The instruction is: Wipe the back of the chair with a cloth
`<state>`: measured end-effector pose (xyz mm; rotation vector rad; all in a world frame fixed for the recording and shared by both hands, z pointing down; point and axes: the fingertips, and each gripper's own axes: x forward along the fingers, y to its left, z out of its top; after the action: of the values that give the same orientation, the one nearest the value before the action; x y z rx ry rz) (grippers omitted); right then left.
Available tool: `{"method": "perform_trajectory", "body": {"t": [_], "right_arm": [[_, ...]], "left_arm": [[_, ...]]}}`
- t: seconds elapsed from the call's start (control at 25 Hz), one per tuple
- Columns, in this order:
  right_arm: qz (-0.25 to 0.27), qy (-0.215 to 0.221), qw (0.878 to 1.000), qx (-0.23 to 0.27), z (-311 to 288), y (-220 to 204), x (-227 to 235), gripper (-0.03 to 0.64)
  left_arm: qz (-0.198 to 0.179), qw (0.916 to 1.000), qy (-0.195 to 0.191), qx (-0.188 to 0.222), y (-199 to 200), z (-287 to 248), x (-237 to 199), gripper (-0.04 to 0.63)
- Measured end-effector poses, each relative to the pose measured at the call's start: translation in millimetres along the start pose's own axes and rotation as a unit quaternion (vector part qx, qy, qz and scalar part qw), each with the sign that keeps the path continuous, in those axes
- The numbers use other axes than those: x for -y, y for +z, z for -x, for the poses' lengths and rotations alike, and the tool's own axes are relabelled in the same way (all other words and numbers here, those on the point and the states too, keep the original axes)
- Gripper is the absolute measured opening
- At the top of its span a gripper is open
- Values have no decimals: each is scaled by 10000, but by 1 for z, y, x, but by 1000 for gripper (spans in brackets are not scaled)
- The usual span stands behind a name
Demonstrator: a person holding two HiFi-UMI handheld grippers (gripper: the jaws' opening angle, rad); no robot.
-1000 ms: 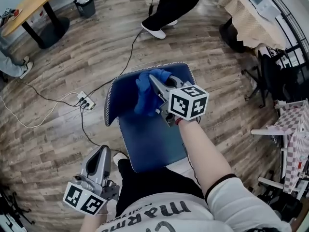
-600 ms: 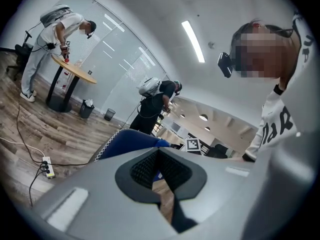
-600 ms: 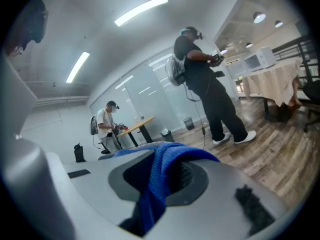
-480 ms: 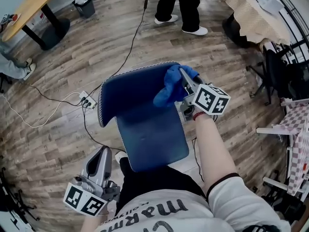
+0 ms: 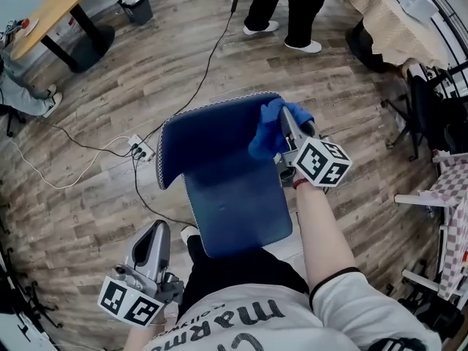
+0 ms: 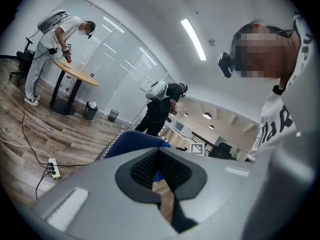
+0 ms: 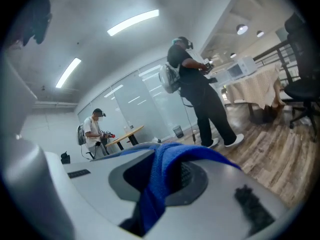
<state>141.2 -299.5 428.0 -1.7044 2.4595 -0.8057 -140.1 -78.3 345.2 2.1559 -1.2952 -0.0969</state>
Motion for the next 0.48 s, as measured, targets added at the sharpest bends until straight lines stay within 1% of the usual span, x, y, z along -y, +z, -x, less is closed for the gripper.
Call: {"method": "perform_trajectory", "body": {"t": [0.04,0.12,0.2,0.28,0.36,0.48], "right_arm": [[169,77,9998,23,0,-2,-16,66],[324,277,9991,38,-1,-11,-47,66],[334,528,9980,-26,-3,-25,-76,66],[324,815,9960,-195,-7,-43,-102,66],[447,1166,9911,-460,-12,-61,-132,66],[804,1715,9783,-837,-18,-87,-179,66]], "left_arm": [[12,10000,-4,5,0,1,-1,6],[18,10000,-35,10,1,3,-2,6],[20,10000,-47,-1,1,7,-5,6],[44,10000,-14,-1,0,12,-11,6],[83,9999,61,20,-1,19,-18,6],[184,9997,180,49,-3,28,-27,6]]}}
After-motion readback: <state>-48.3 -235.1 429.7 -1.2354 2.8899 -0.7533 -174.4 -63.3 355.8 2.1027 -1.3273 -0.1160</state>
